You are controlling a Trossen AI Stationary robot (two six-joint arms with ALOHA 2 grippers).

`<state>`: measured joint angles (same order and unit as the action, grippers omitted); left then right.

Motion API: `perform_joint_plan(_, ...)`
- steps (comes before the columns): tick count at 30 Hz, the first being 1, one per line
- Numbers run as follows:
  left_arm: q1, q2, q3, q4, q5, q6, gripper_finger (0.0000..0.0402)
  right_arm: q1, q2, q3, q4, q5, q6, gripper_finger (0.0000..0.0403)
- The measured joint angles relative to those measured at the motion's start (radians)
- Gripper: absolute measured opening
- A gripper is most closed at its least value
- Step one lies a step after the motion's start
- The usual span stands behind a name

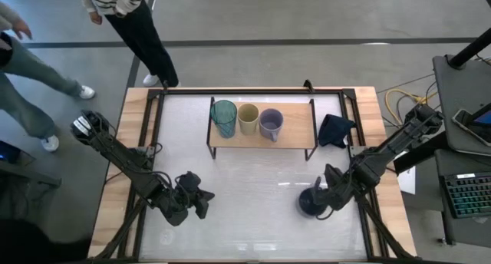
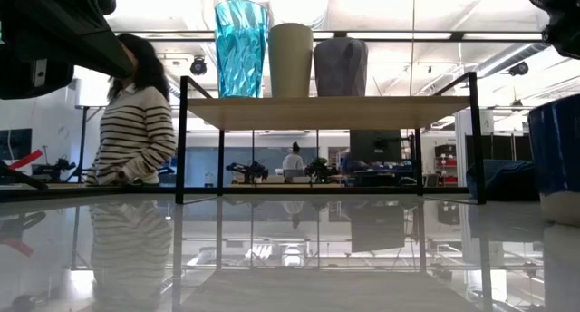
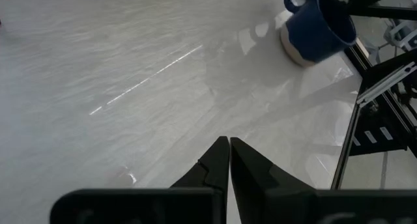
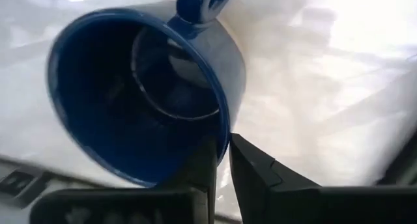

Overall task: Stack small to large cups/mugs on shelf
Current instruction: Put the blue mug on the shelf

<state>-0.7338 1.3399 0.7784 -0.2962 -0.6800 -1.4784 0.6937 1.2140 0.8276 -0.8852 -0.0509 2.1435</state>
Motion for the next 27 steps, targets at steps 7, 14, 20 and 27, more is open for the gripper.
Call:
perform_joint_plan(7, 0.000, 0.000, 0.000, 0.000, 0.000, 0.001, 0.0000, 0.000, 0.000, 0.000, 0.061, 0.054, -0.004, 0.0033)
perform_joint_plan(14, 0.000, 0.000, 0.000, 0.000, 0.000, 0.001, 0.0000, 0.000, 0.041, 0.000, 0.057, 0.046, -0.032, 0.0033)
perform_joint_plan(20, 0.000, 0.000, 0.000, 0.000, 0.016, 0.000, 0.0000, 0.000, 0.060, 0.003, 0.058, 0.009, -0.075, 0.0034)
perform_joint_plan(27, 0.000, 0.000, 0.000, 0.000, 0.020, -0.001, 0.0000, 0.000, 0.037, 0.036, 0.059, 0.022, -0.099, 0.0034)
